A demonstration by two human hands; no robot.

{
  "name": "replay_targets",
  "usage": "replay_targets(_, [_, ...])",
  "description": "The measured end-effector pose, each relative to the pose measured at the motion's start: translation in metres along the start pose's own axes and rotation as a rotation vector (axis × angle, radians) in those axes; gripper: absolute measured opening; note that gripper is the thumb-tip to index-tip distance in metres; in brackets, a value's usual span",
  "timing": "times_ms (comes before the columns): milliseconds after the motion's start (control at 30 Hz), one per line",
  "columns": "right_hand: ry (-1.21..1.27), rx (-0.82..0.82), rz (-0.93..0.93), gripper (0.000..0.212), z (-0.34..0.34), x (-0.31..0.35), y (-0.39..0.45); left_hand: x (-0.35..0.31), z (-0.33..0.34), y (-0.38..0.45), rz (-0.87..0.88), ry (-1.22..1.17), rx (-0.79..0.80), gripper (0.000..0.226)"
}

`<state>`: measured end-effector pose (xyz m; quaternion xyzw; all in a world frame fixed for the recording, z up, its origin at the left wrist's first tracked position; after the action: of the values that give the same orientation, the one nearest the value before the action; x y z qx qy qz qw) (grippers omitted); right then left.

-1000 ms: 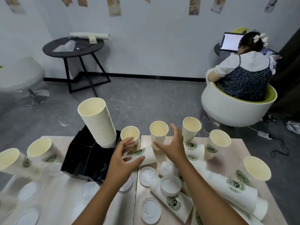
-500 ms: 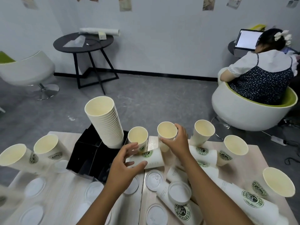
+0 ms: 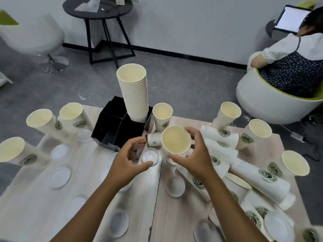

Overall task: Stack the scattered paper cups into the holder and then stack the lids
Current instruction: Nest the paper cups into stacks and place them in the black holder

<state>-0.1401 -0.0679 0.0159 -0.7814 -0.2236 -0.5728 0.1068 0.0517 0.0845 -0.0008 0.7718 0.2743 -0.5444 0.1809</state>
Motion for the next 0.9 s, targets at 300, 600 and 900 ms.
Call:
replay_targets(300, [-0.132, 0.211, 0.080, 0.088, 0.079, -0.033, -0.063, 0.047, -0.033, -0.037, -0.037, 0.040, 0.062, 0.083])
replay_targets(600, [-0.150, 0.220, 0.166, 0.101, 0.082, -0.038, -0.079, 0.062, -0.029, -0.023, -0.020, 0.026, 0.145, 0.085])
replay_targets(900, [-0.044, 0.048, 0.164, 0.076, 0.060, -0.028, -0.045, 0.069, -0.030, -0.003, 0.001, 0.024, 0.253, 0.091])
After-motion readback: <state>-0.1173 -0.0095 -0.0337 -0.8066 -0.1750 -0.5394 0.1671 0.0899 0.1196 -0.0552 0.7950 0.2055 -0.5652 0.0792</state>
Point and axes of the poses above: each hand's wrist, its own y-axis towards the middle knuckle, its own z-axis out of the palm, x = y × z, the point moved 1 cm from there along y, towards the middle knuckle, and after that the axes turned 7 degrees about -x, right-handed, at the moved point
